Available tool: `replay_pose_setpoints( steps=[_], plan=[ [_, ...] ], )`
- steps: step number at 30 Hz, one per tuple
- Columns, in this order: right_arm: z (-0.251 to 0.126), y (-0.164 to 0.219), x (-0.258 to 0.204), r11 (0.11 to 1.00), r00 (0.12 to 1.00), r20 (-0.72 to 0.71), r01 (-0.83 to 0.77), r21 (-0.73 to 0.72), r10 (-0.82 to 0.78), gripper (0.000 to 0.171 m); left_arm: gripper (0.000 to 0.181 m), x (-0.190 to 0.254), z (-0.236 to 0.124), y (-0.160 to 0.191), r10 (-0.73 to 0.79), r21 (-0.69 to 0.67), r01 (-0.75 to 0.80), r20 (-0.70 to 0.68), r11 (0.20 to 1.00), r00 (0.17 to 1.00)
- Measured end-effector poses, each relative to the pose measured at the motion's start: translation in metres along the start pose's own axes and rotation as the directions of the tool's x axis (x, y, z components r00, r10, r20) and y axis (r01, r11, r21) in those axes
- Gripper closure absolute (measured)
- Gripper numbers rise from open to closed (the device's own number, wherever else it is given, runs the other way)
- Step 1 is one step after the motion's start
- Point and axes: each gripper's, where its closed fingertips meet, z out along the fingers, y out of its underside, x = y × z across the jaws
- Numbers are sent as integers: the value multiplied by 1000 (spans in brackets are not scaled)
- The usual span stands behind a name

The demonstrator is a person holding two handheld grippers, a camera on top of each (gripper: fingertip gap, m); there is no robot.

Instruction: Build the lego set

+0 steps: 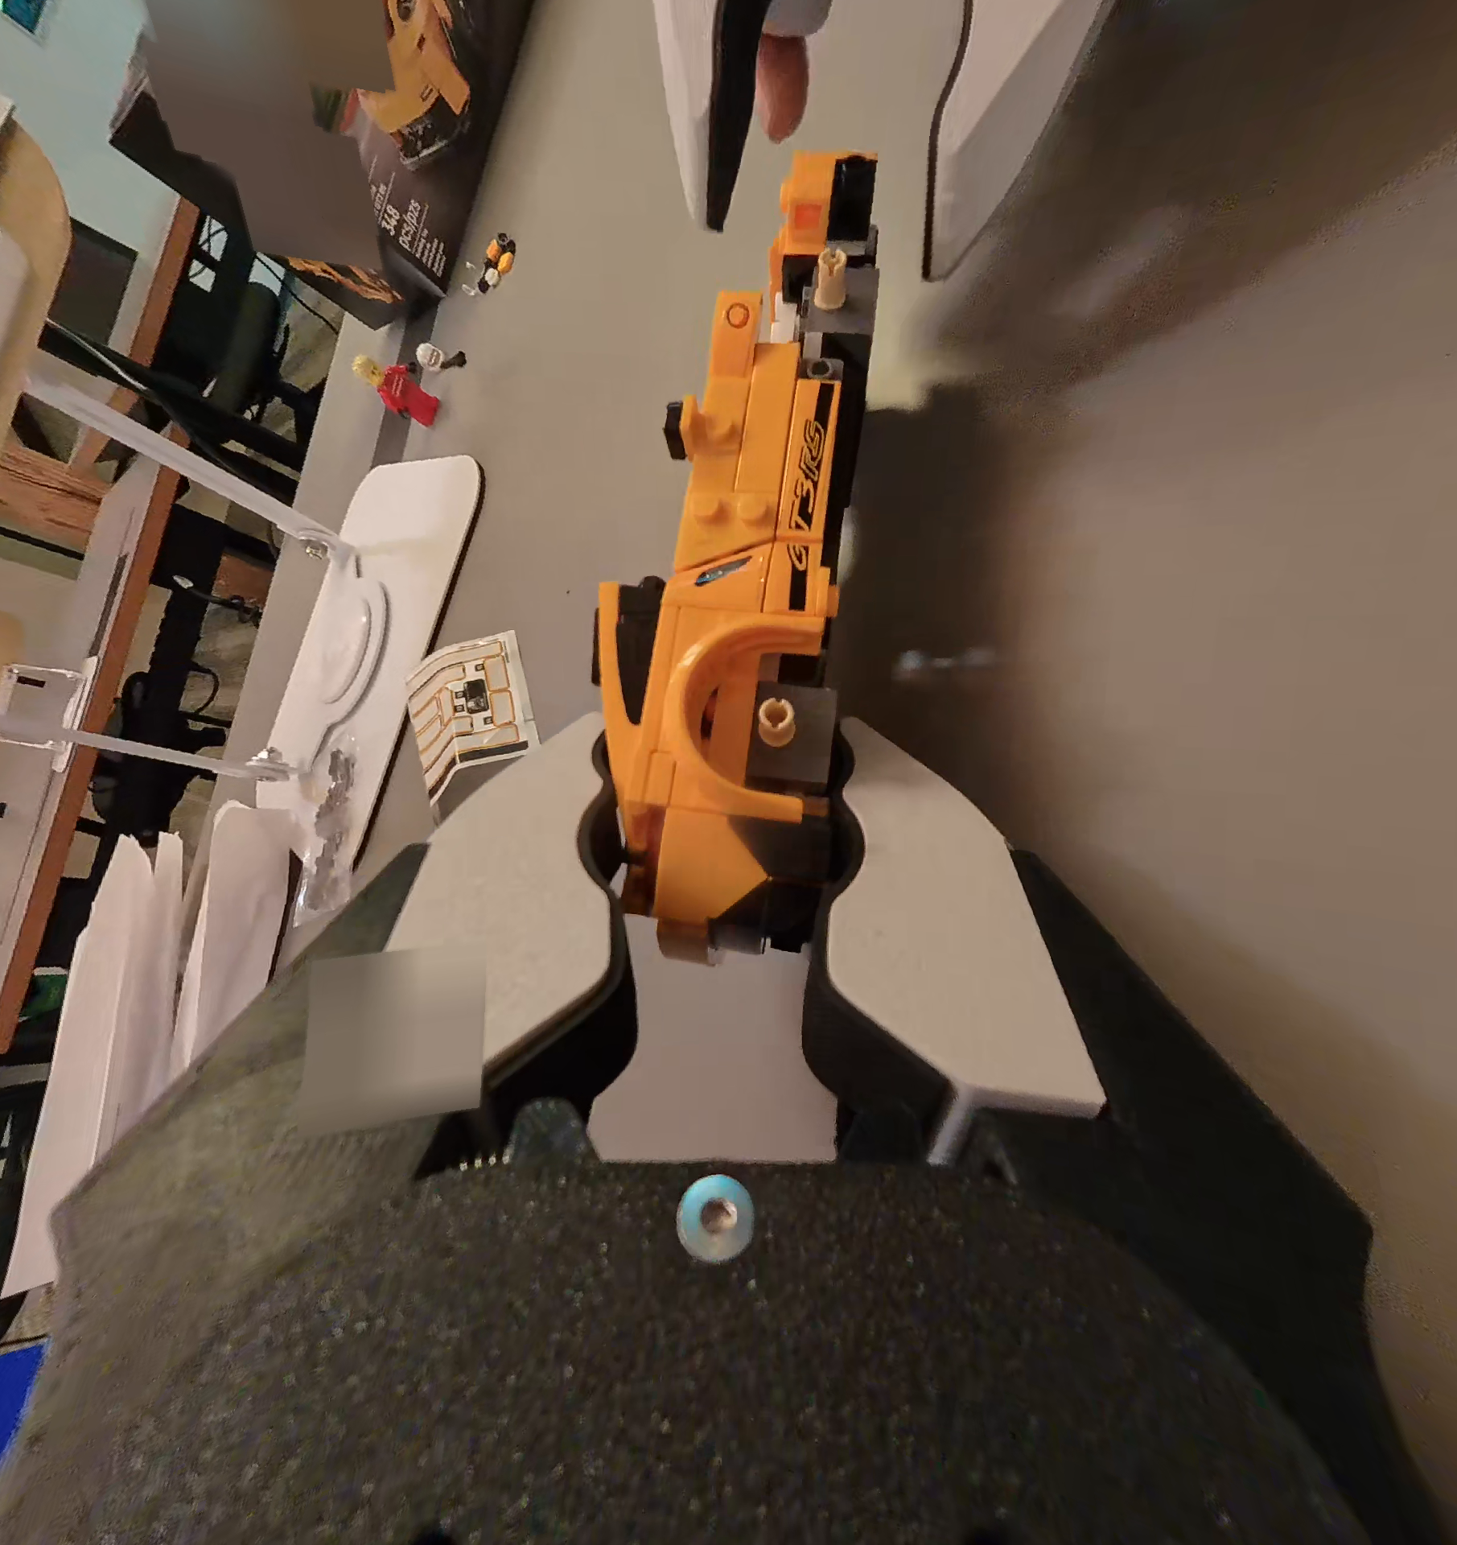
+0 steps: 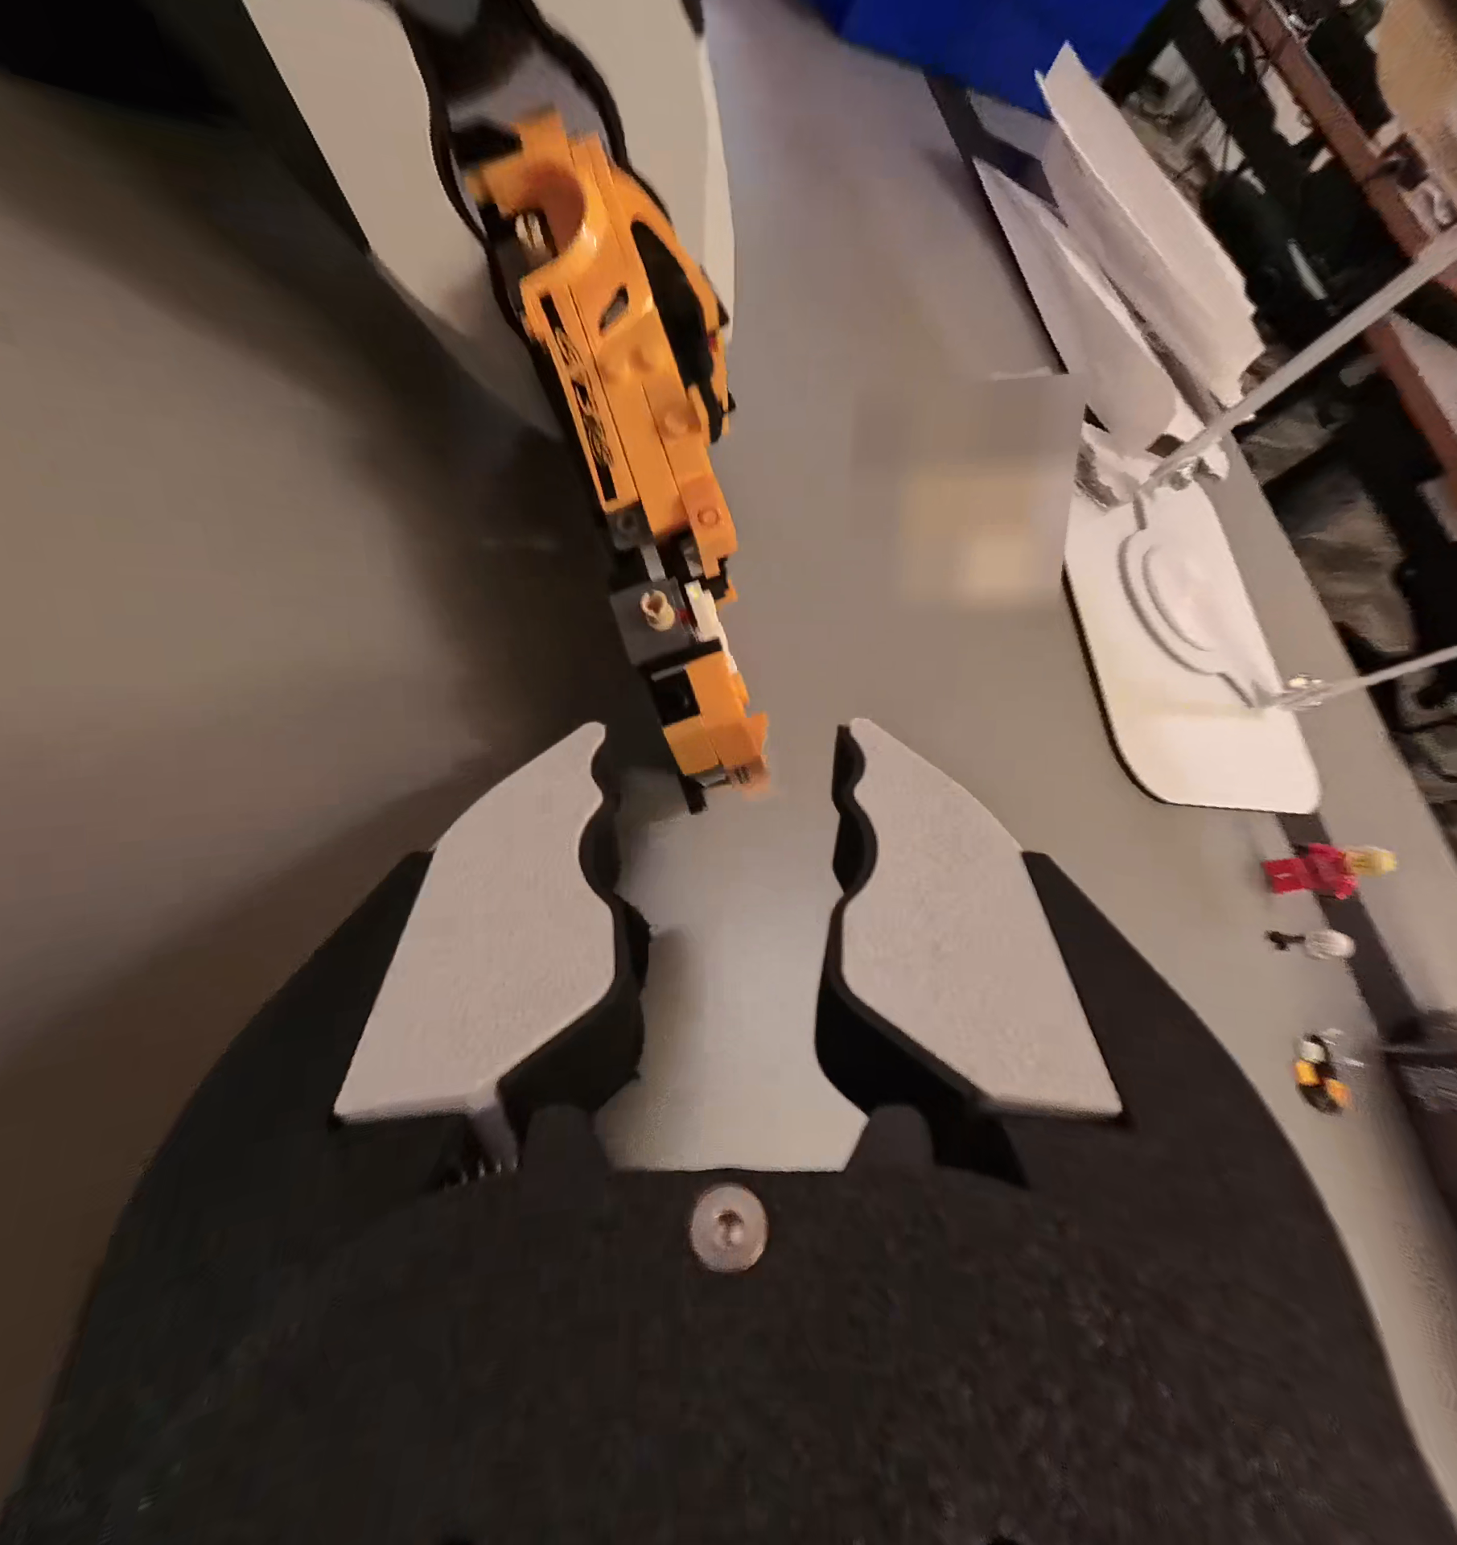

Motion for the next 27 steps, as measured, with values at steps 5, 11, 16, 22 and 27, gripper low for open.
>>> replay_pose_setpoints(
  steps=[5,11,16,22,27],
  plan=[
    [5,0,-4,998,998,-29,64,1,-64,133,136,4,1,-2,13,10,-13,-12,1000,1000],
    [5,-2,-9,990,989,-34,141,7,-141,145,136,4,1,0,14,-8,-14,-13,1000,1000],
    [5,-1,-9,988,988,-36,153,4,-153,145,136,6,1,-1,-11,2,11,-24,1000,1000],
    [5,2,-6,986,985,-55,164,-24,-165,145,134,10,-2,-5,-52,38,54,-62,998,997],
    [5,3,-5,985,983,-65,169,-33,-171,145,130,11,-8,-15,-147,99,160,-131,982,981]
  ],
)
